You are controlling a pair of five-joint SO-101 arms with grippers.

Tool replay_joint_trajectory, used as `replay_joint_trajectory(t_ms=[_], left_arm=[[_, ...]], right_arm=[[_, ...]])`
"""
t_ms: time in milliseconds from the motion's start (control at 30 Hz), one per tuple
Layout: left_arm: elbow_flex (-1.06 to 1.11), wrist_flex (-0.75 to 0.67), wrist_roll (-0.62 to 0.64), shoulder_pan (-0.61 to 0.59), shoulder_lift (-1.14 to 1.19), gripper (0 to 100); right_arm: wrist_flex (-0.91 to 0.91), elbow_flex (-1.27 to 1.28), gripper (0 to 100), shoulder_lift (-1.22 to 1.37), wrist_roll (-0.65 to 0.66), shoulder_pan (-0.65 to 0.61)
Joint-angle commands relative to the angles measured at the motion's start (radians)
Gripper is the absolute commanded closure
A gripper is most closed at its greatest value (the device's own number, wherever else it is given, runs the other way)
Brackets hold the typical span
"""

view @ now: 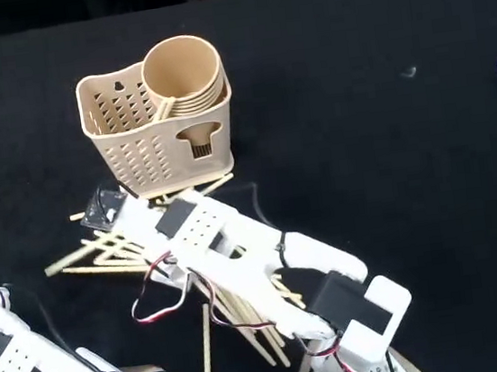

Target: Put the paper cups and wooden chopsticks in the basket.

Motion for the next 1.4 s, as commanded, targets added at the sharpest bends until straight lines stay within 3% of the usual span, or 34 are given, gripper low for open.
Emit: replay_joint_trajectory(t_ms=[0, 167, 267, 533, 667, 933, 1133, 1367], left_arm=[[-0.065, -0.003, 0.011, 0.012, -0.008, 78], [-0.077, 0.046, 0.009, 0.013, -0.009, 78], [-0.077, 0.046, 0.009, 0.013, -0.009, 78], [-0.087, 0.051, 0.008, 0.013, -0.009, 78], [-0.094, 0.049, 0.009, 0.013, -0.009, 78], [-0.094, 0.052, 0.008, 0.012, -0.009, 78], [-0.094, 0.048, 0.008, 0.01, -0.009, 78], [-0.093, 0.048, 0.006, 0.004, -0.009, 78]], right_arm=[[0.012, -0.059, 98.5, -0.022, 0.009, -0.025], [0.141, -0.053, 91.2, -0.025, 0.005, -0.038], [0.166, -0.038, 93.9, -0.065, 0.009, -0.037], [0.146, 0.236, 87.0, -0.406, 0.002, -0.048], [0.057, 0.401, 85.1, -0.526, 0.002, -0.129], [-0.181, 0.558, 81.3, -0.469, 0.011, -0.161], [-0.183, 0.568, 77.2, -0.432, 0.002, -0.267], [-0.137, 0.518, 77.2, -0.433, 0.002, -0.272]])
